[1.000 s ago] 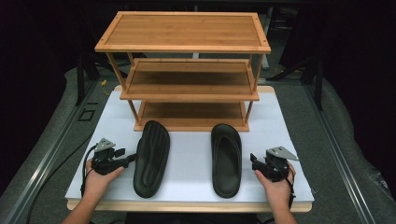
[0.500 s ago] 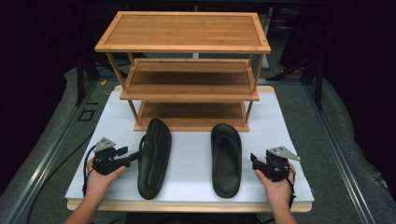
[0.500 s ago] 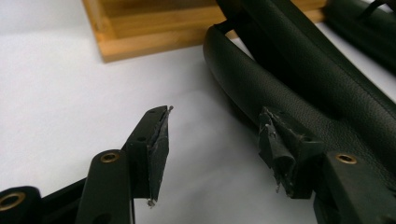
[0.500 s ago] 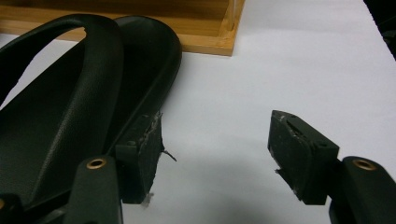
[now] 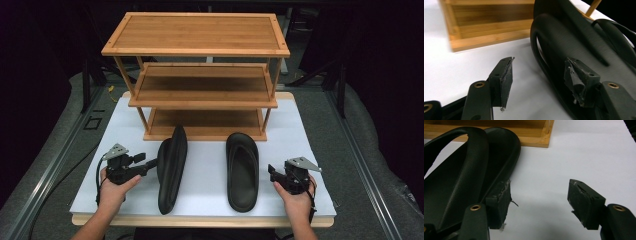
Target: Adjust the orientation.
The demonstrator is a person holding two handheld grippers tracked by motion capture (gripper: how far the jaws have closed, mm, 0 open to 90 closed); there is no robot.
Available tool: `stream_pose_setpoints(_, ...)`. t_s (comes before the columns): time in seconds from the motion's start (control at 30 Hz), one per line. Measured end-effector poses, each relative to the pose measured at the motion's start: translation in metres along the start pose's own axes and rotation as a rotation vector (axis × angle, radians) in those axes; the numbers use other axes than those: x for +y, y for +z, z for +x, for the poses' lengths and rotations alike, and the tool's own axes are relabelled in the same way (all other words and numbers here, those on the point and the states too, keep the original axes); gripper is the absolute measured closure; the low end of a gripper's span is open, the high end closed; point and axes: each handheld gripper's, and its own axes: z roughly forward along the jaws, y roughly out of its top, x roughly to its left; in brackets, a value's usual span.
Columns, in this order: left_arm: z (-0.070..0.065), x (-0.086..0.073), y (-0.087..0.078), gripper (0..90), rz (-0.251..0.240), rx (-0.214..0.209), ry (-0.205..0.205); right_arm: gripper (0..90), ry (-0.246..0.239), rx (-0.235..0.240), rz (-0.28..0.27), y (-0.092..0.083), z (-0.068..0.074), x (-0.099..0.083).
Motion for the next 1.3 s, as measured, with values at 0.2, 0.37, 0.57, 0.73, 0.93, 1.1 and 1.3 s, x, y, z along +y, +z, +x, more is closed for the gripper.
stream_pose_setpoints(0.2, -0.021, 0.004, 0.025, 38.0, 0.055, -0.032, 0.061, 34.8, 0.006, -0.001, -0.002, 0.0, 0.0, 0.0)
stream_pose_setpoints(0.37, -0.041, 0.006, 0.049, 38.2, 0.073, -0.069, 0.065, 34.8, 0.012, 0.001, -0.002, 0.0, -0.001, 0.0)
stream_pose_setpoints(0.57, -0.056, 0.007, 0.054, 38.8, 0.063, -0.102, 0.073, 34.9, 0.013, 0.005, -0.002, -0.001, -0.002, 0.0)
stream_pose_setpoints(0.73, -0.067, 0.0, 0.057, 43.2, 0.069, -0.147, 0.094, 35.0, 0.013, 0.006, -0.002, -0.001, -0.002, 0.0)
stream_pose_setpoints(0.93, -0.072, -0.008, 0.061, 46.2, 0.096, -0.208, 0.095, 35.2, 0.009, 0.012, -0.009, 0.0, -0.002, 0.0)
stream_pose_setpoints(1.1, -0.074, -0.013, 0.067, 52.7, 0.129, -0.204, 0.135, 35.2, 0.011, 0.012, -0.012, -0.001, -0.002, 0.0)
stream_pose_setpoints(1.3, -0.074, -0.013, 0.07, 57.7, 0.131, -0.215, 0.111, 35.4, 0.013, 0.016, -0.004, 0.001, -0.002, 0.0)
